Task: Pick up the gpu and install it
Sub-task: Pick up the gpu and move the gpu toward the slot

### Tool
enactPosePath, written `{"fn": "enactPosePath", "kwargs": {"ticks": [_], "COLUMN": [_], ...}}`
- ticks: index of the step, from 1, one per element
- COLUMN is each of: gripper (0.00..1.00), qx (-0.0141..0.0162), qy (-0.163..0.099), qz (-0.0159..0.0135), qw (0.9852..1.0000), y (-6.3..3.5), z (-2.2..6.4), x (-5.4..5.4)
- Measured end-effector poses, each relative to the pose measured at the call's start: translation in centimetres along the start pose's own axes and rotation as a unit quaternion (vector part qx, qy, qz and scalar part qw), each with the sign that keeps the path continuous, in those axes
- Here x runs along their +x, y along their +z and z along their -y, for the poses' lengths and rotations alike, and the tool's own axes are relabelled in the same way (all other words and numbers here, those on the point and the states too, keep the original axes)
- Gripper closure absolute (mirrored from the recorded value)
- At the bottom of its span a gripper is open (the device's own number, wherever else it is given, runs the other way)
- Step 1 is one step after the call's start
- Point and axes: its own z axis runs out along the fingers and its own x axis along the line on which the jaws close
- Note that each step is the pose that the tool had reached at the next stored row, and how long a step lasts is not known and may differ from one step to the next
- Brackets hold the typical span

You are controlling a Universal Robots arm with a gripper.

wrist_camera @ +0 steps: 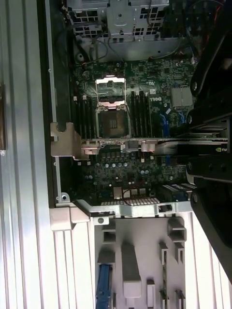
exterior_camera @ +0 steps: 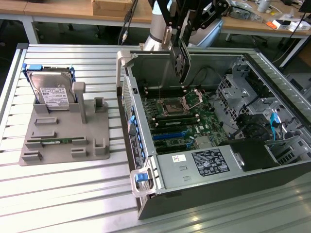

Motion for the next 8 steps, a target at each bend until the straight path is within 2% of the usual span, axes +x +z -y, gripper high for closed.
{"fn": "enactPosePath", "kwargs": {"ticks": [8], "gripper": [0.74], "qx": [0.0], "qy": [0.0], "qz": [0.0], "qw": [1.0], "y": [0.05], "z": [-0.08], "x": [-1.06]}}
